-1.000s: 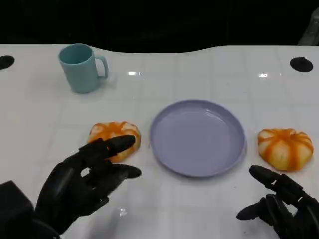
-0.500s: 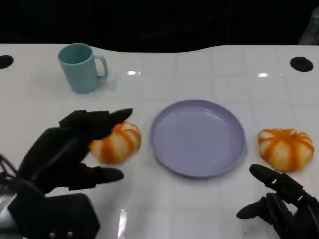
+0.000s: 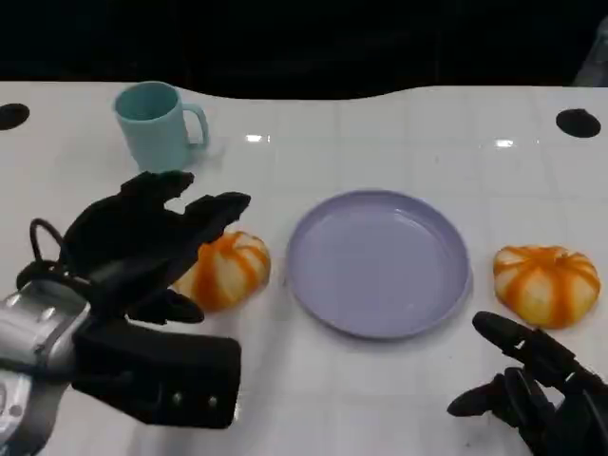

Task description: Grasp the bread from the table and place it into the plate.

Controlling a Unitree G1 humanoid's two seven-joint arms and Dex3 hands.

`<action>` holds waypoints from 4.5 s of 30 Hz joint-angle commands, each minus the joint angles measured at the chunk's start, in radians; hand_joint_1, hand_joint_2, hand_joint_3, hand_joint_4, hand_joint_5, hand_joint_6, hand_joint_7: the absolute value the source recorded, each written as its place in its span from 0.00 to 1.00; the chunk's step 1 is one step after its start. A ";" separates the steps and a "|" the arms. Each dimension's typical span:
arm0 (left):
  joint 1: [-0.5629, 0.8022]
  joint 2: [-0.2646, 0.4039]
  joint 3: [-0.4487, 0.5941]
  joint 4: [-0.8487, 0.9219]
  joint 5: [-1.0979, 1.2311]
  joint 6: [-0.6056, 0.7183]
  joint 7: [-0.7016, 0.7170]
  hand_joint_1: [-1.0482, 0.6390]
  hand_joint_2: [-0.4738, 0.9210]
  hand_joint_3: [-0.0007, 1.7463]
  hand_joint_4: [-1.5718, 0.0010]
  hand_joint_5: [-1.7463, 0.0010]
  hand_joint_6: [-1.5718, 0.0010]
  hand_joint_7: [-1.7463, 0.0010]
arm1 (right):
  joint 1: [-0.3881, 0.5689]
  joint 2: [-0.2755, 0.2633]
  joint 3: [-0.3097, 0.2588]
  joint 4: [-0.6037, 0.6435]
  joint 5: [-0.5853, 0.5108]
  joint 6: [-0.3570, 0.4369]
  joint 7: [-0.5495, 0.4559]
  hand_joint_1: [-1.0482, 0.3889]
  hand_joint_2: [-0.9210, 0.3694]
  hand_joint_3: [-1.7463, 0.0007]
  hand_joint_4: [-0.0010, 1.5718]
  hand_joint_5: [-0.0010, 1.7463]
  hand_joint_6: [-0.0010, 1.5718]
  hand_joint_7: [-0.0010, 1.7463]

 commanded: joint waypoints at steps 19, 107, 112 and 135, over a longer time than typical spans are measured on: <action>-0.372 -0.183 -0.205 0.768 -0.029 0.107 0.184 0.37 0.87 0.00 0.97 0.92 0.90 1.00 | 0.009 -0.016 -0.001 -0.001 -0.003 -0.031 0.016 0.21 0.00 0.81 0.45 0.64 0.62 0.15; -0.703 -0.441 -0.249 1.208 -0.293 -0.382 0.474 0.52 0.73 0.67 0.42 0.00 0.55 0.00 | 0.021 -0.024 -0.009 -0.008 0.006 -0.024 0.024 0.21 0.00 0.82 0.47 0.62 0.63 0.14; -0.720 -0.484 -0.283 1.270 -0.256 -0.358 0.485 0.51 0.76 0.64 0.43 0.00 0.55 0.00 | 0.025 -0.023 -0.006 -0.014 0.000 -0.027 0.020 0.21 0.00 0.82 0.47 0.62 0.63 0.14; -0.775 -0.451 -0.242 1.302 -0.328 -0.339 0.112 0.14 1.00 0.17 0.93 0.89 0.82 0.99 | 0.027 -0.027 -0.001 -0.022 -0.013 -0.024 0.006 0.21 0.00 0.81 0.46 0.63 0.64 0.14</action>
